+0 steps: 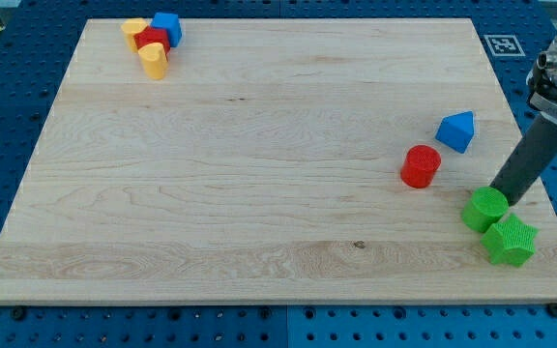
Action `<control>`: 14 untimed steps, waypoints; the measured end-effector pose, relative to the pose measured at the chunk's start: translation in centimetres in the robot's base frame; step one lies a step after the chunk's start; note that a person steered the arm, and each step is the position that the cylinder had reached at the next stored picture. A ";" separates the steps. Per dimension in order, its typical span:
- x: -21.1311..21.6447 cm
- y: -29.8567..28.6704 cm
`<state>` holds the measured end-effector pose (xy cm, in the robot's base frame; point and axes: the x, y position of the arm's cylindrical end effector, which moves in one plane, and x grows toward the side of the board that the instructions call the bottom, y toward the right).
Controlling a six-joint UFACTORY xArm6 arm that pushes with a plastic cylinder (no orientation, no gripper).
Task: Move the red circle into the green circle
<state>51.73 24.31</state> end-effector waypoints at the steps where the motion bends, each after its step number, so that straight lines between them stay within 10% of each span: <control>1: -1.0 -1.2; 4: -6.9 -7.4; 10: -1.6 -17.7; 14: 0.8 -13.7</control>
<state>52.52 10.57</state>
